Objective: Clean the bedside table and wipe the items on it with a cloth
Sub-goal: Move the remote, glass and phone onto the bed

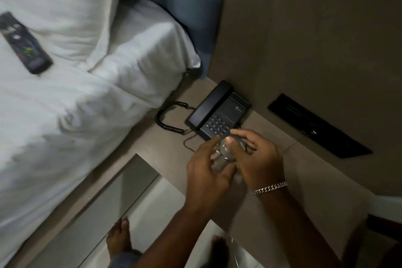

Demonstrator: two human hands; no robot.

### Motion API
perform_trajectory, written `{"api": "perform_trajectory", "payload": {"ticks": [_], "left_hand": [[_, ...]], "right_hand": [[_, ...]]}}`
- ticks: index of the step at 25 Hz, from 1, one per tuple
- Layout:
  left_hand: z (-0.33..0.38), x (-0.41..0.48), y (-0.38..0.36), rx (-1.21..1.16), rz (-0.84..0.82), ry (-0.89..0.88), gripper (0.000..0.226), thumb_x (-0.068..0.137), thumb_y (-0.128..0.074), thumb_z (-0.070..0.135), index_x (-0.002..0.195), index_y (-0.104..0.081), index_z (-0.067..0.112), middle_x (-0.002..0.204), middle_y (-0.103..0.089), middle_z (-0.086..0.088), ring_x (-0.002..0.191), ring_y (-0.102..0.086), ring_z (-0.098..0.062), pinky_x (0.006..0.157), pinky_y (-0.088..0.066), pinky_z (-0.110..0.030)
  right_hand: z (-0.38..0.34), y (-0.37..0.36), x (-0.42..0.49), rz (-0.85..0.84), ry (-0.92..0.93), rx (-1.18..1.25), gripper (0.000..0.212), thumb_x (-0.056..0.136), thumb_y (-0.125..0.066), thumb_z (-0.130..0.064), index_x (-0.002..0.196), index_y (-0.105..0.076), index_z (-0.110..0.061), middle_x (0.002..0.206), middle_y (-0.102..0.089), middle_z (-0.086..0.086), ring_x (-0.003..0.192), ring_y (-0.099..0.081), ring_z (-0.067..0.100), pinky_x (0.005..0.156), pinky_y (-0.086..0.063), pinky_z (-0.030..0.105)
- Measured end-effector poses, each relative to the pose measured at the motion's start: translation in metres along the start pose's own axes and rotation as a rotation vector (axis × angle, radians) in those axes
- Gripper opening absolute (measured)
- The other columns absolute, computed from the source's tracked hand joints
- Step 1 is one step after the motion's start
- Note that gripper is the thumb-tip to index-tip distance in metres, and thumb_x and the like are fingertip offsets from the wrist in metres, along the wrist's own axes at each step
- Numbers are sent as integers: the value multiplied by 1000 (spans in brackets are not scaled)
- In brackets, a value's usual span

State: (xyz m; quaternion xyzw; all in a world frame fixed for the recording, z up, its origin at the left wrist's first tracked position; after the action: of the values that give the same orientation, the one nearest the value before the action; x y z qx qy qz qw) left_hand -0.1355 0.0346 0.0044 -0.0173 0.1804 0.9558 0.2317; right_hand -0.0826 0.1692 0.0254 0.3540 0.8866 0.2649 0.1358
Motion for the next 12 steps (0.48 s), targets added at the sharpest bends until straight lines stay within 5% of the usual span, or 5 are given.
{"api": "perform_trajectory", "payload": {"ticks": [3, 8, 12], "left_hand": [[21, 26, 107, -23, 209, -26, 61, 66, -84, 34, 122, -60, 32, 114, -65, 16, 103, -60, 0, 89, -54, -35], [35, 63, 285, -64, 512, -59, 60, 63, -83, 30, 120, -64, 26, 110, -71, 11, 97, -66, -2, 83, -57, -34], [19, 96, 413, -3, 609, -27, 39, 64, -84, 25, 88, -63, 47, 80, -67, 29, 79, -62, 15, 71, -54, -15]], "right_hand": [[-99, -56, 19, -100, 56, 101, 41, 70, -66, -54, 102, -70, -30, 92, -77, -5, 86, -72, 13, 76, -61, 42], [-257, -170, 37, -207, 254, 177, 31, 71, -73, -46, 93, -74, -25, 82, -77, -7, 79, -72, 12, 77, -59, 40], [-358, -284, 38, -270, 388, 171, 34, 73, -70, -48, 93, -75, -21, 85, -78, -4, 83, -71, 11, 80, -57, 36]]}}
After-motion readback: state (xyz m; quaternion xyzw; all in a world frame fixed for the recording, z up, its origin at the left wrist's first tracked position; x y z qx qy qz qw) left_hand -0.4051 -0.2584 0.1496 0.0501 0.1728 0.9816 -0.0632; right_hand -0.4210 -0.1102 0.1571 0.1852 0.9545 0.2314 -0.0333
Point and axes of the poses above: each hand's wrist, its own x-axis towards the middle knuckle, its own y-axis out of the back of the hand, z = x × y, the point moved 9 cm from there along x, towards the middle knuckle
